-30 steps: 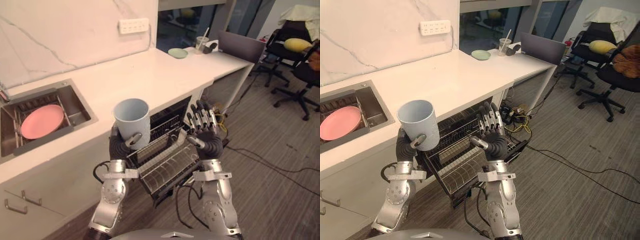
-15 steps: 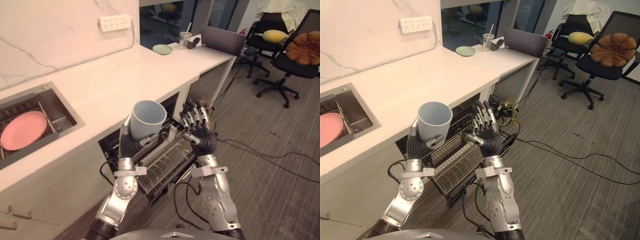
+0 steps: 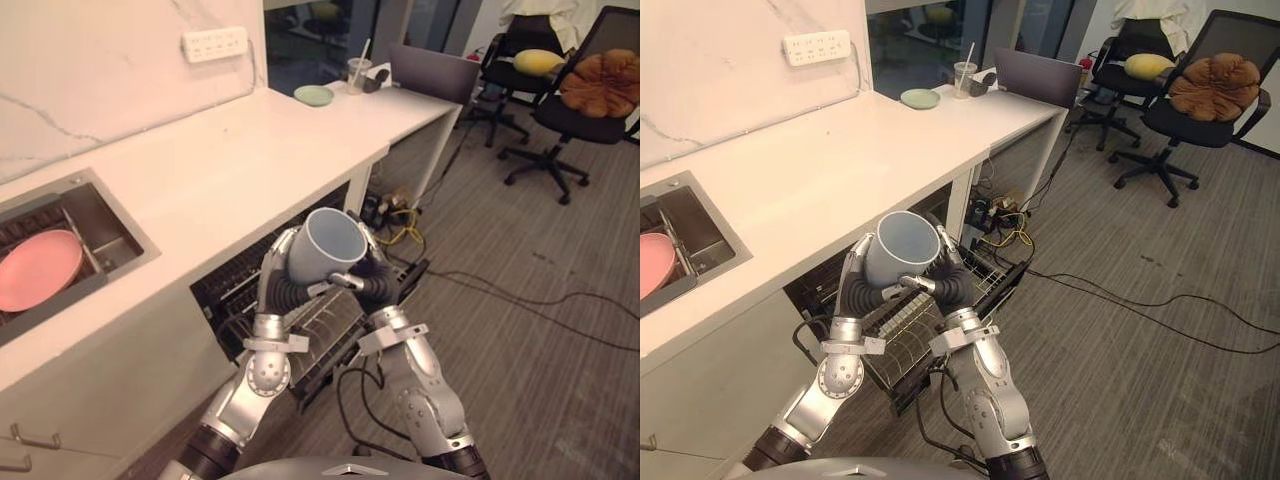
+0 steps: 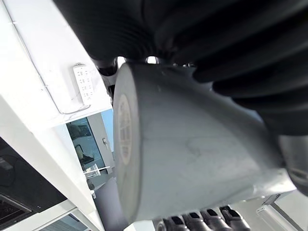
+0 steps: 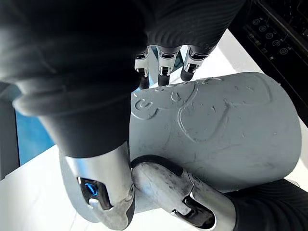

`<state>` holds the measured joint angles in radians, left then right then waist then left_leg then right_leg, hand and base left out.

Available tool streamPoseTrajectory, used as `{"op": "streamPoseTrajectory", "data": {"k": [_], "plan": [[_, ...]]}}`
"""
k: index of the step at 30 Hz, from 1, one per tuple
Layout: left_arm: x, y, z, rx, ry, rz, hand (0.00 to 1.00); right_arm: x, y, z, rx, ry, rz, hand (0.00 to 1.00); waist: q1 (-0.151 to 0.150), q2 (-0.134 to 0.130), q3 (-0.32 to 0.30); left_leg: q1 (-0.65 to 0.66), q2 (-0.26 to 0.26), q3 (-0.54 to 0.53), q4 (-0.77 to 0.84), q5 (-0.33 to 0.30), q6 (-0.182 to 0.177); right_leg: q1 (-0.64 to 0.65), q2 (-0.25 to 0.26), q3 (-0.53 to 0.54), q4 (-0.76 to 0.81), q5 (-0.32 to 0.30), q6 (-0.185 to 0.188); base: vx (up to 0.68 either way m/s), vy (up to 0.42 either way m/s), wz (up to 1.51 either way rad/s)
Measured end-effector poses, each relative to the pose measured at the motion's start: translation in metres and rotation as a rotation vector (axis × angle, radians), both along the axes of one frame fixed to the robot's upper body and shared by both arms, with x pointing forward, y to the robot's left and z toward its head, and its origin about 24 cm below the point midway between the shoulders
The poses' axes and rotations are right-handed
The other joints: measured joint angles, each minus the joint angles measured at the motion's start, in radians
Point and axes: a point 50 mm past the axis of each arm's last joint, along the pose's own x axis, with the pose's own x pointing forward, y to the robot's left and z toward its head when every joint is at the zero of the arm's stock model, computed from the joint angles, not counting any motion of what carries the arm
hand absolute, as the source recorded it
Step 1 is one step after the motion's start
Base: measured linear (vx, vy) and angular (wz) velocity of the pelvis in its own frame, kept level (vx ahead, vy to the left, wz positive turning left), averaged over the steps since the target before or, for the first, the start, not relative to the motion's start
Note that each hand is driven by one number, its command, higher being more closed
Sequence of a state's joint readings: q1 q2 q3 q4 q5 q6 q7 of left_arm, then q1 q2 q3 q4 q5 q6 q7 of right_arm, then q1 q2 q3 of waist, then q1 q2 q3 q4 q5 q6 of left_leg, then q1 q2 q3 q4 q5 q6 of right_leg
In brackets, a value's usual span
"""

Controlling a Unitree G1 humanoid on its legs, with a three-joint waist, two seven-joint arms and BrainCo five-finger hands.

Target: Walk over to the sink, pick up the cup, carry it to the dishwasher, place the cup inside the dishwasher, then close the dishwasher door

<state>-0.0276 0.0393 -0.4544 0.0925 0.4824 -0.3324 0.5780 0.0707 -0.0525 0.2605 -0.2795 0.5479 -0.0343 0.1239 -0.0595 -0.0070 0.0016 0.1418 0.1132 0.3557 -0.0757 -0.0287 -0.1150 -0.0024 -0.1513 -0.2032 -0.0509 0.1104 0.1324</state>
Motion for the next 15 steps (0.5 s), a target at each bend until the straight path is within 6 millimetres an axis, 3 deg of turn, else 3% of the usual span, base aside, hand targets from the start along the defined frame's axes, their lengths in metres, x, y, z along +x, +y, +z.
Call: {"op": "streamPoseTrajectory", "data": {"k": [15], "plan": [[0.0025, 0.0014, -0.0030, 0.108, -0.005, 0.008, 1.00, 0.0039, 0.0033, 0.0003, -0.065, 0.025, 0.022, 0.00, -0.001, -0.002, 0.001, -0.002, 0.000, 0.000, 0.002, 0.000, 0.000, -0.001, 0.000, 0.000, -0.003, 0.000, 0.000, 0.00, -0.002, 0.00]]}}
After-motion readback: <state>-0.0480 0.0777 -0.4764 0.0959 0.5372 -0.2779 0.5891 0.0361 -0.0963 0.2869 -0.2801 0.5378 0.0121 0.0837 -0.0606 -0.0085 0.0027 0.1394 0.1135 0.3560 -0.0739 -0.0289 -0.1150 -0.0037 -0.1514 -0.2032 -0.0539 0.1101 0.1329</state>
